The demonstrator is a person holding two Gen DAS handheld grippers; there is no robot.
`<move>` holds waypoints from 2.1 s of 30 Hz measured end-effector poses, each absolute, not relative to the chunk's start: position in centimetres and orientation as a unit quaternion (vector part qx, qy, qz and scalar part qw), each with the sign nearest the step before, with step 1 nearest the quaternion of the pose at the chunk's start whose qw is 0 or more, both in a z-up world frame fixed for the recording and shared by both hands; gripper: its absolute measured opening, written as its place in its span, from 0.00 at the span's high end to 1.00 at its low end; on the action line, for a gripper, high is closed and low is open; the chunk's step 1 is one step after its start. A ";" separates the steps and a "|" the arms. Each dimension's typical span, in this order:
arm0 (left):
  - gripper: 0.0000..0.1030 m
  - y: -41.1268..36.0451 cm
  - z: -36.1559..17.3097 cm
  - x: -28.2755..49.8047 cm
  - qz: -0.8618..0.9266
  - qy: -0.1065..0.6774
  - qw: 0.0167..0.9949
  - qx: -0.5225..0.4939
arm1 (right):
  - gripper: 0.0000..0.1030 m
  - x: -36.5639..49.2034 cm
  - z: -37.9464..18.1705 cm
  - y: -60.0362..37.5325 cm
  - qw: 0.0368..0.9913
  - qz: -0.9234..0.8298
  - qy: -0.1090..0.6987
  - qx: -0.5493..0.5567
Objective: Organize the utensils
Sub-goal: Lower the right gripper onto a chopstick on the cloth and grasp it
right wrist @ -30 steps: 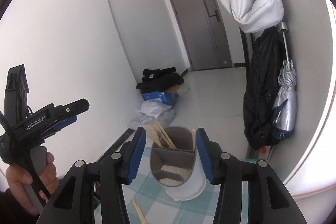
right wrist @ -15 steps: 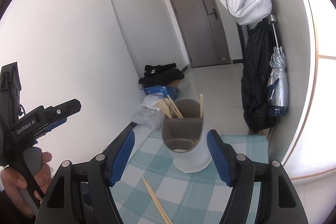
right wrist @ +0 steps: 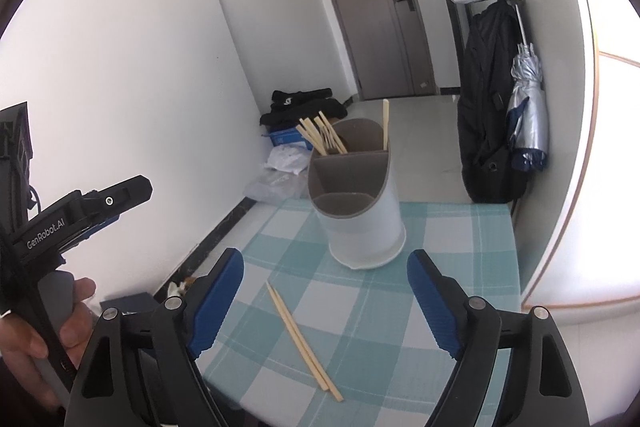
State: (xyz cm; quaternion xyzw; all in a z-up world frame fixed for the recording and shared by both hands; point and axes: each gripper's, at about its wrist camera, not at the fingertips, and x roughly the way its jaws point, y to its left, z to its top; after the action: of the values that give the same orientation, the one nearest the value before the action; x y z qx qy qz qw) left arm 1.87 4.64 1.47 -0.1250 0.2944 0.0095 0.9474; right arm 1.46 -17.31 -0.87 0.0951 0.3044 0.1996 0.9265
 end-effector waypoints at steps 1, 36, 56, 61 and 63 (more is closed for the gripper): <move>0.01 4.8 0.9 2.0 0.013 0.301 0.945 -0.130 | 0.17 1.5 -1.3 -17.2 0.925 0.199 0.311 0.092; 0.01 14.8 -4.1 5.5 0.057 0.380 0.885 -0.263 | 0.45 11.6 -13.8 -2.7 0.819 0.238 0.505 -0.134; 0.01 16.7 -4.8 5.7 0.070 0.389 0.865 -0.310 | 0.95 11.1 -13.8 0.7 0.758 0.334 0.523 -0.199; 0.01 16.4 -4.7 5.7 0.067 0.391 0.865 -0.308 | 0.96 10.8 -13.7 -1.4 0.749 0.319 0.547 -0.196; 0.01 16.3 -4.8 5.8 0.064 0.393 0.864 -0.307 | 0.95 10.4 -13.7 -2.7 0.749 0.304 0.555 -0.196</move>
State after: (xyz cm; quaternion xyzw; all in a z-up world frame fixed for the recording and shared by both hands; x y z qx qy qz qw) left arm 5.79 16.26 -4.78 -0.3071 0.3930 0.0642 0.8644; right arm 10.42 -2.68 -13.73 -0.1964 0.5549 0.3044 0.7489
